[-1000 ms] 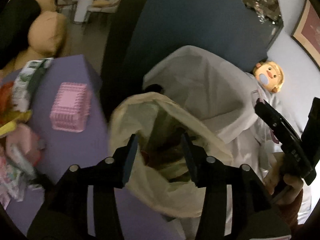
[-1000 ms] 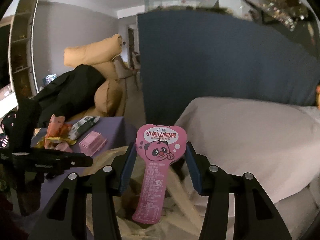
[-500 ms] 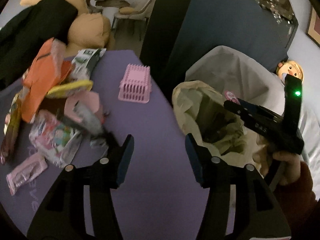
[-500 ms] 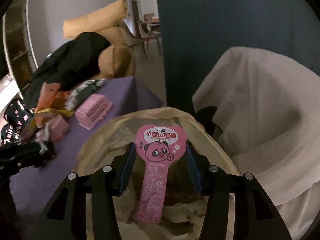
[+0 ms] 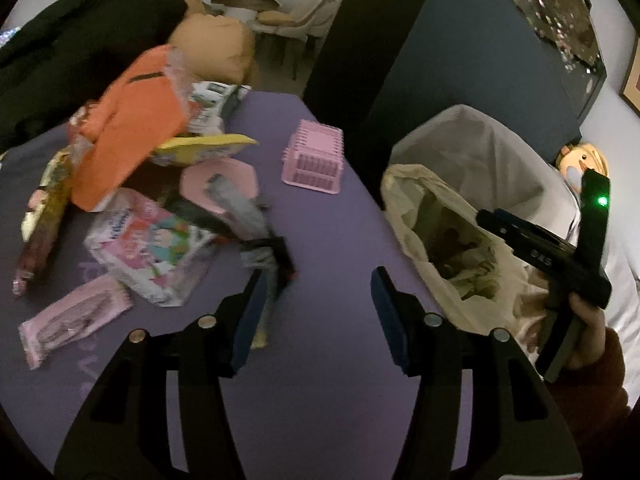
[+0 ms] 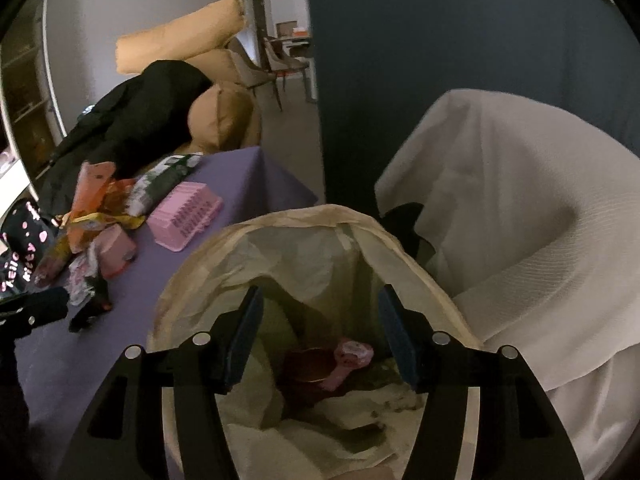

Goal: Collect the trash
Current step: 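Lower the pink card into the trash bag and open the right gripper, then grasp the cream potato chip bag with the left gripper while the right grasps a grey wrapper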

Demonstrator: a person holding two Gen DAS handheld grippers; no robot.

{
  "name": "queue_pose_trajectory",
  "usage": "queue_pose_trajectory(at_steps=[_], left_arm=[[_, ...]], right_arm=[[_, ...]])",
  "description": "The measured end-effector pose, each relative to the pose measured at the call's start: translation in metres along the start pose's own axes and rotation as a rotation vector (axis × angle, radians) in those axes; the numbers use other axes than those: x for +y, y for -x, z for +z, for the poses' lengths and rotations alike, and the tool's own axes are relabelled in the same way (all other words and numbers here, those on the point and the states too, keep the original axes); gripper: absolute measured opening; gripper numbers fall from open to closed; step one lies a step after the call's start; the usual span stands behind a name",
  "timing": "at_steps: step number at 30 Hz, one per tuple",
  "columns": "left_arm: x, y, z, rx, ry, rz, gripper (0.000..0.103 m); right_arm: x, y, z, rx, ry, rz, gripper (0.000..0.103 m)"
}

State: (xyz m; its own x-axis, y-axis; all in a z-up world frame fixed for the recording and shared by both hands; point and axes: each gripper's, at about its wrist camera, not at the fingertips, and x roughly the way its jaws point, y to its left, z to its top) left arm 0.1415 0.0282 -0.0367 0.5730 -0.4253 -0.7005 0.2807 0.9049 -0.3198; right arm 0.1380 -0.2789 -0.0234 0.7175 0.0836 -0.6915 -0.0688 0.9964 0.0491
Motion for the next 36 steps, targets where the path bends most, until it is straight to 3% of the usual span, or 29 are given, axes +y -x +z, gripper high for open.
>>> queue_pose_trajectory(at_steps=[9, 17, 24, 27, 33, 36], left_arm=[[0.073, 0.043, -0.007, -0.08, 0.078, 0.118, 0.052], [0.154, 0.078, -0.032, -0.108, 0.199, 0.224, 0.052], [0.189, 0.088, -0.044, -0.107, 0.248, 0.191, 0.052], [0.196, 0.086, -0.042, -0.111, 0.249, 0.147, 0.054], [0.206, 0.07, -0.016, -0.119, 0.228, 0.102, 0.054], [0.218, 0.059, 0.004, -0.123, 0.229, 0.113, 0.054]], right_arm=[[0.059, 0.011, 0.005, 0.012, 0.097, 0.099, 0.056], [0.135, -0.015, -0.005, 0.085, 0.172, 0.219, 0.056], [0.196, -0.044, -0.003, 0.128, 0.214, 0.232, 0.056], [0.208, -0.055, -0.001, 0.16, 0.208, 0.291, 0.056], [0.216, -0.072, -0.002, 0.201, 0.235, 0.247, 0.034], [0.209, -0.07, -0.004, 0.203, 0.216, 0.236, 0.032]])
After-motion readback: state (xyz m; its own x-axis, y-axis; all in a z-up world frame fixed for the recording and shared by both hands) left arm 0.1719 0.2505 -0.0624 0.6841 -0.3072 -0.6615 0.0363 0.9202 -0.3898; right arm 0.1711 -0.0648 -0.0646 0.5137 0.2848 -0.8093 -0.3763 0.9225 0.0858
